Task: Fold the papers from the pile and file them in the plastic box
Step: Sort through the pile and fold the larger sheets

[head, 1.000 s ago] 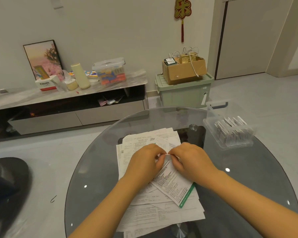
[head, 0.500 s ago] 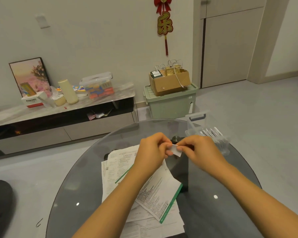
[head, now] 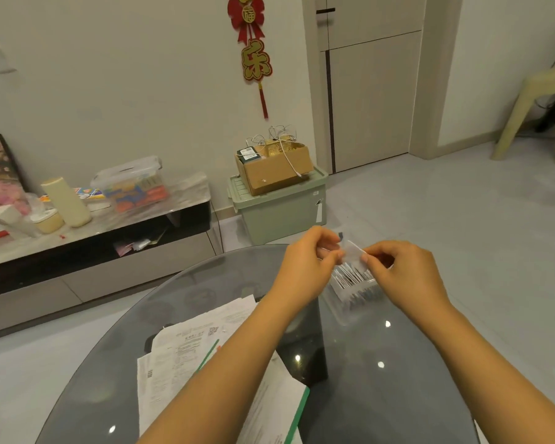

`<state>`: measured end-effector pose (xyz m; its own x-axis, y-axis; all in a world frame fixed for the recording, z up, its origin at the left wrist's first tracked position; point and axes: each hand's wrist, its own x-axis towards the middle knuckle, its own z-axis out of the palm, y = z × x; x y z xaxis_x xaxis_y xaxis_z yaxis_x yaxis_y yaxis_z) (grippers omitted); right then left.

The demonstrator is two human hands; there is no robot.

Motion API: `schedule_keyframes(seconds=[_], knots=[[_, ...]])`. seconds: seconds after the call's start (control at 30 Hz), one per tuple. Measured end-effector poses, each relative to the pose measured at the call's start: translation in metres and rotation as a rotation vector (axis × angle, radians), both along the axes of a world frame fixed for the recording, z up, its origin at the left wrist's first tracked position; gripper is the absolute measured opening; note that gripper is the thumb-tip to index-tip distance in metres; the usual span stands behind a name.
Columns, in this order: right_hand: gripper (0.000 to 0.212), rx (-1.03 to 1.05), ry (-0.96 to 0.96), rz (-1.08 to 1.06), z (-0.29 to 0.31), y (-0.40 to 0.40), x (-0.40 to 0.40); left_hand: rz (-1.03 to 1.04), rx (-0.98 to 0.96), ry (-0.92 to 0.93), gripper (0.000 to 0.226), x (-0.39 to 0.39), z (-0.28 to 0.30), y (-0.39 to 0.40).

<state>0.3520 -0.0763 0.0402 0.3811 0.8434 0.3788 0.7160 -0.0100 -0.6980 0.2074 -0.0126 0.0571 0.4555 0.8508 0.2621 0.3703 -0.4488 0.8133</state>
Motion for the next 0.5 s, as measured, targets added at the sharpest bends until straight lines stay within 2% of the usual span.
schedule_keyframes(seconds=[0.07,0.17,0.33,0.5], knots=[[0.010,0.007,0.022,-0.078,0.000,0.002,0.009,-0.019,0.005,0.043,0.014,0.009,-0.005,0.007],[0.009,0.007,0.051,-0.136,-0.002,0.005,0.017,-0.109,0.113,0.243,0.018,0.017,-0.013,0.017],[0.008,-0.038,0.044,-0.183,-0.009,0.008,0.022,-0.317,0.340,0.586,0.050,0.033,-0.020,0.028],[0.007,-0.071,0.016,-0.221,-0.013,0.012,0.024,-0.439,0.440,0.667,0.061,0.040,-0.033,0.034]])
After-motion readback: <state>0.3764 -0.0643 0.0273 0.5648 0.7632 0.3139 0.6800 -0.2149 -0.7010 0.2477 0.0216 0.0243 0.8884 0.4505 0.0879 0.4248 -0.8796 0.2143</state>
